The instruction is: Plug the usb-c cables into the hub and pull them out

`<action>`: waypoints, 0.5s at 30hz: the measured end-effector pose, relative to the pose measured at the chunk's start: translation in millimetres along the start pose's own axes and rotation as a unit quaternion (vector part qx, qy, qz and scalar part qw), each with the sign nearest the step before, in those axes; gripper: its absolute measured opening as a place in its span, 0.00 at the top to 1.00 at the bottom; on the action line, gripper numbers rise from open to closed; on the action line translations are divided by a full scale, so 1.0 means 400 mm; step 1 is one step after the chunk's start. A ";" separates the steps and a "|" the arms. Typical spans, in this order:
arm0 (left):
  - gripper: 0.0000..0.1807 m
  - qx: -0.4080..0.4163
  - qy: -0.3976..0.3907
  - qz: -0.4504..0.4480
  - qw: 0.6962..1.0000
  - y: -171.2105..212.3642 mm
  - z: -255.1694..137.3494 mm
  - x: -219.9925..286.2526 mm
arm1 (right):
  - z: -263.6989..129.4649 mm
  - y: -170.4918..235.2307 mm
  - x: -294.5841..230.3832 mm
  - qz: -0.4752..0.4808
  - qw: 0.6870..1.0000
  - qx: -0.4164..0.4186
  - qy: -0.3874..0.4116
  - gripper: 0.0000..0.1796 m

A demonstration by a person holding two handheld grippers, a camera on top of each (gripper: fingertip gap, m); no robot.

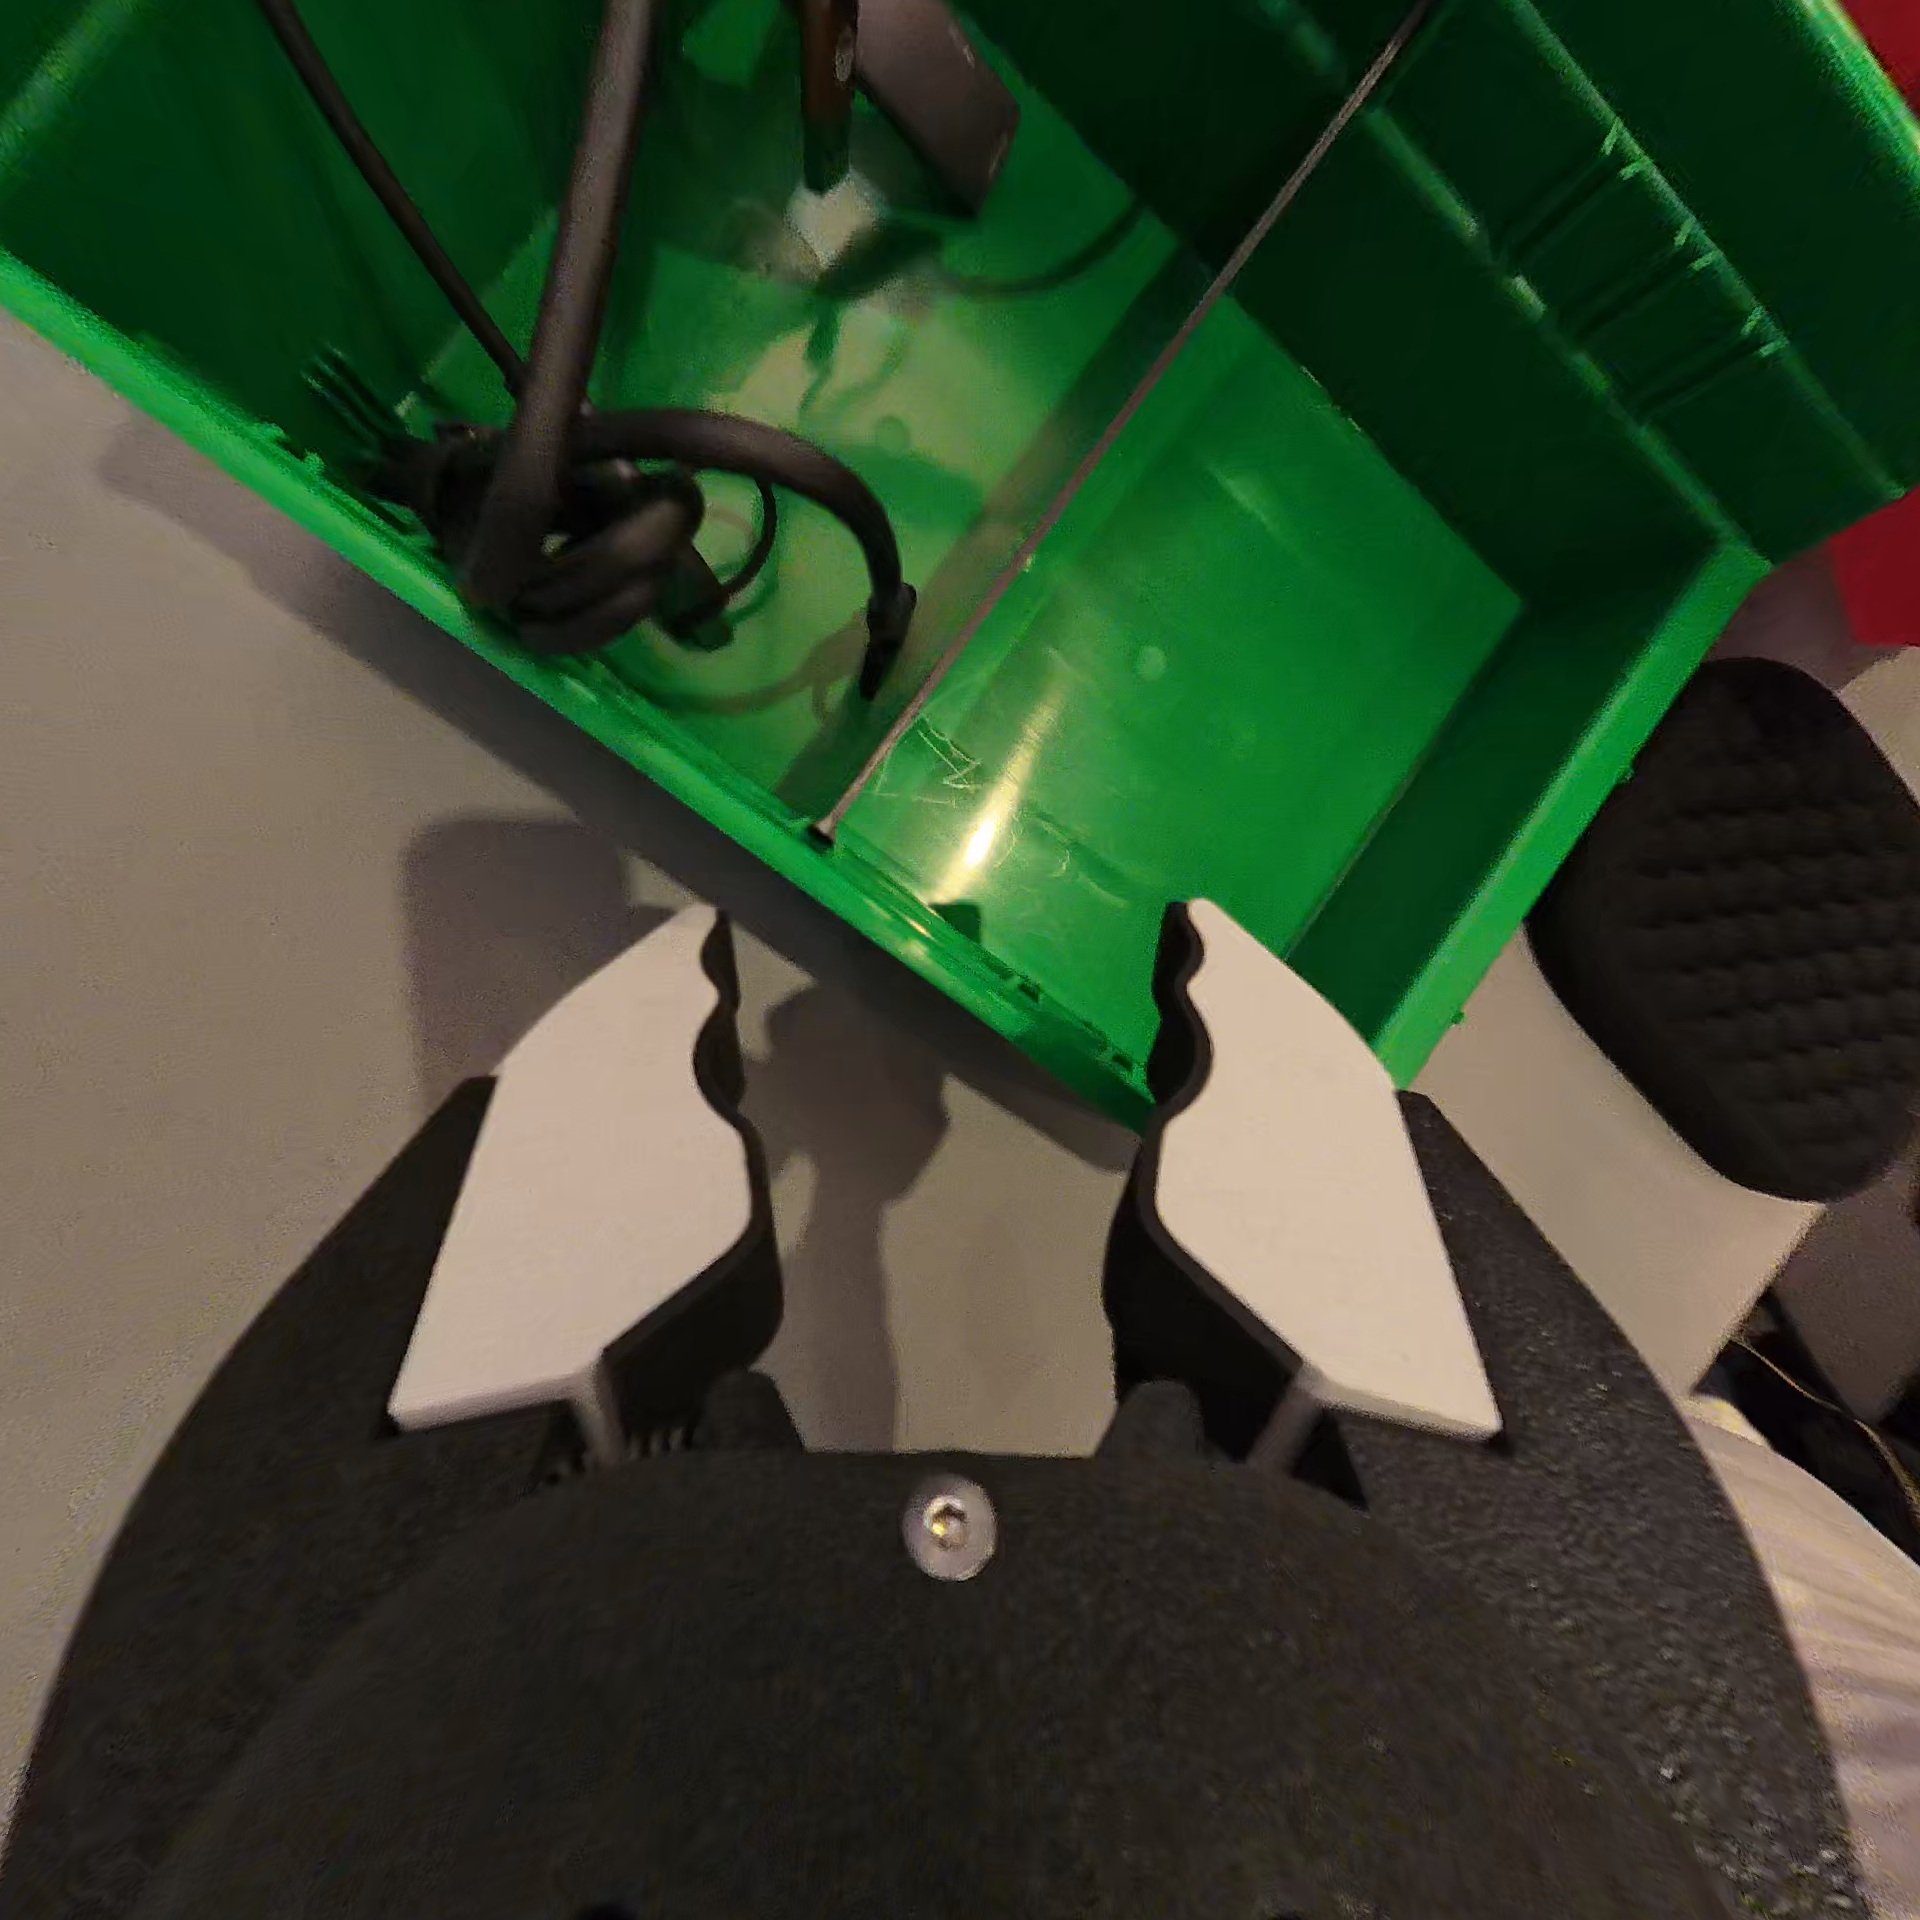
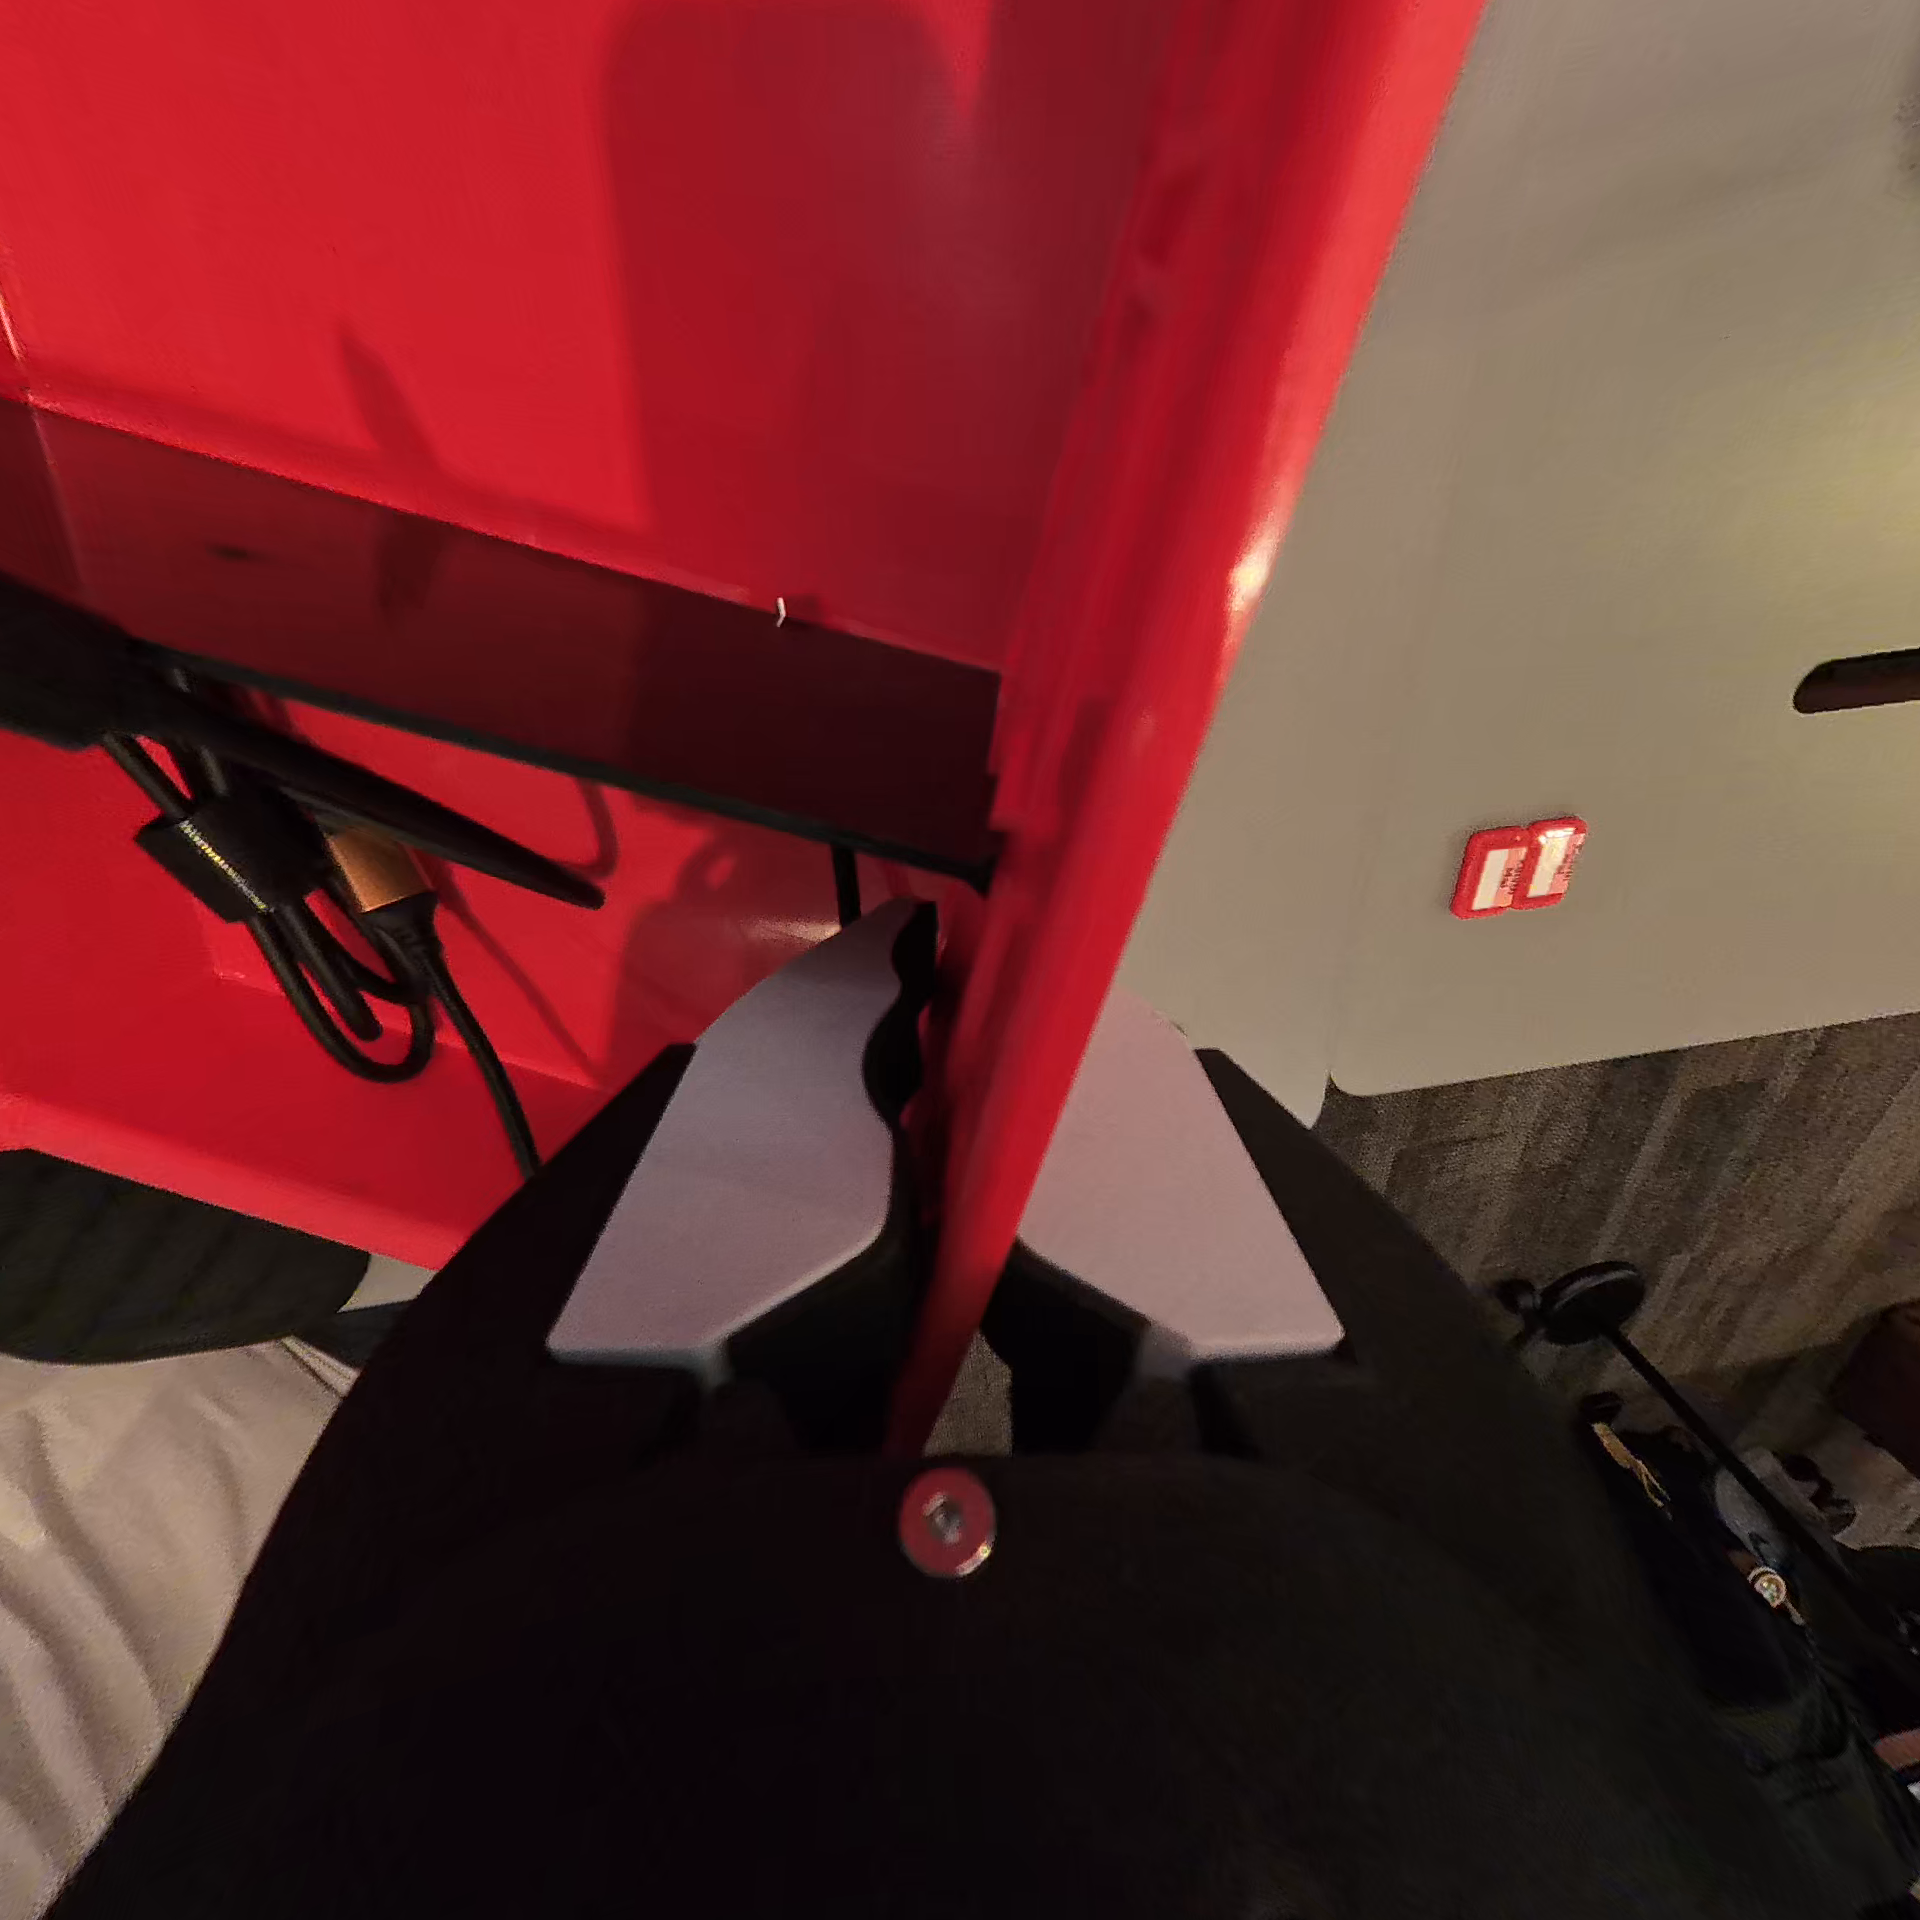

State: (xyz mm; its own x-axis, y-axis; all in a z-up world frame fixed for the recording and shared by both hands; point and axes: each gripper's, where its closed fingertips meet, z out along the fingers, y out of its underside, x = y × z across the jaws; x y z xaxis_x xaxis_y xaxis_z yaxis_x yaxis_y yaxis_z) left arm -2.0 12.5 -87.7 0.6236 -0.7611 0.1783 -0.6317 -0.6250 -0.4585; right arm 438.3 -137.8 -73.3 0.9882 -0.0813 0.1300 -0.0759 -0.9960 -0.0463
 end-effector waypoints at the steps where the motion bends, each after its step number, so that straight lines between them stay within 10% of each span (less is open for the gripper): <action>1: 0.61 -0.005 0.011 -0.006 1.000 0.005 0.000 -0.001 | 0.005 0.000 0.001 -0.001 1.000 0.001 0.001 0.97; 6: 0.88 -0.023 0.106 -0.032 0.994 0.027 -0.015 -0.008 | 0.028 -0.006 0.002 0.000 1.000 0.006 -0.001 0.96; 15: 0.93 -0.024 0.135 -0.121 0.983 0.091 -0.100 -0.193 | 0.057 -0.072 -0.067 -0.012 0.999 0.021 -0.037 0.97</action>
State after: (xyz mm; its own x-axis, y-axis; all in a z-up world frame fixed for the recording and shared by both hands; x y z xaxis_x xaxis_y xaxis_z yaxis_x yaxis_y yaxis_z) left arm -91.6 41.7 -83.3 0.6170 -0.6033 0.5053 -0.5056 -0.7959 -0.3329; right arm 417.0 -105.9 -98.2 0.9969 -0.0537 0.0581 -0.0486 -0.9952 -0.0852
